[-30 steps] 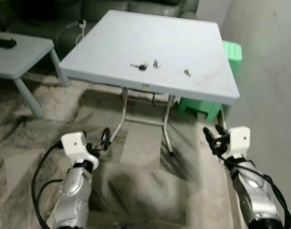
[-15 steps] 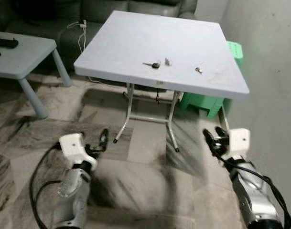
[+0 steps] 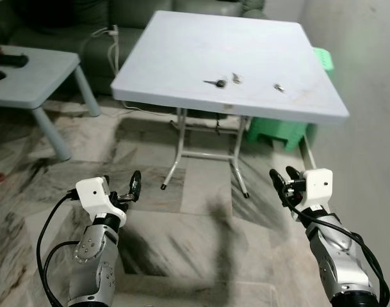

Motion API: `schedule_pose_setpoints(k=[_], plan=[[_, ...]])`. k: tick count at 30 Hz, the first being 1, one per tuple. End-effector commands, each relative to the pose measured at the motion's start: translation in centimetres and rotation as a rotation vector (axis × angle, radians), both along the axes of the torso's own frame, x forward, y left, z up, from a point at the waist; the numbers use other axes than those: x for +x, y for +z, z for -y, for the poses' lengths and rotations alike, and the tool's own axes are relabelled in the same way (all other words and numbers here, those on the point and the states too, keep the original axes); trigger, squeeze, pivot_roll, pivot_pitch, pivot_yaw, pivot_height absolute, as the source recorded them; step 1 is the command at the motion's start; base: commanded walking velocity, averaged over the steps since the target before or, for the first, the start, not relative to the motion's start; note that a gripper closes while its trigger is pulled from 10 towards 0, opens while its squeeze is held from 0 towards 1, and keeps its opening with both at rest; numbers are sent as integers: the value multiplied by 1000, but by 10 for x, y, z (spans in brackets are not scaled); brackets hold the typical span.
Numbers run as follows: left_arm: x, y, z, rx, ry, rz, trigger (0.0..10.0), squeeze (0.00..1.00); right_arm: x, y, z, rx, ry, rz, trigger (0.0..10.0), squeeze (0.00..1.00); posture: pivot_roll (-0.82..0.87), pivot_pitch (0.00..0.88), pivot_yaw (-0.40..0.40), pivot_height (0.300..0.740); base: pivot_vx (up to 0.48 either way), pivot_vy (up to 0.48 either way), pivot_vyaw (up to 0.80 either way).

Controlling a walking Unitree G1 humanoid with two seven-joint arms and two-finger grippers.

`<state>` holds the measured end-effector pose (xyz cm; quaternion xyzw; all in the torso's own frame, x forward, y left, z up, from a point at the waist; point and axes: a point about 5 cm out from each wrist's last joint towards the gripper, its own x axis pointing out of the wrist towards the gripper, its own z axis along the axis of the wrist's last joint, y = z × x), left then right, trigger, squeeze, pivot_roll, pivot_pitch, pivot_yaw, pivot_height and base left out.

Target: Hang keys on a hook

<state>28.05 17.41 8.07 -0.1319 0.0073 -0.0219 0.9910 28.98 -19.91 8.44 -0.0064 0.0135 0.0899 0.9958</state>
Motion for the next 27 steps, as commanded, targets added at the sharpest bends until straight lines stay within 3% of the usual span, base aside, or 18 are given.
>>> schedule_pose_setpoints(k=[1, 13, 17, 27], plan=[[1, -1, 1, 0, -1, -15, 10000, 0, -1, -1, 5, -2, -18, -11, 10000, 0, -6, 96, -71, 740, 0, 0, -769], [4, 2, 1, 37, -17, -13, 10000, 0, 2, 1, 3, 7, -16, 4, 10000, 0, 5, 88, -71, 740, 0, 0, -721], [7, 4, 1, 78, -29, -2, 10000, 0, 5, 3, 1, 6, -18, 16, 10000, 0, 7, 79, -67, 740, 0, 0, 0], [16, 13, -3, 83, -35, 26, 10000, 0, 11, 8, -5, 18, -18, 43, 10000, 0, 11, 52, -52, 740, 0, 0, 0]])
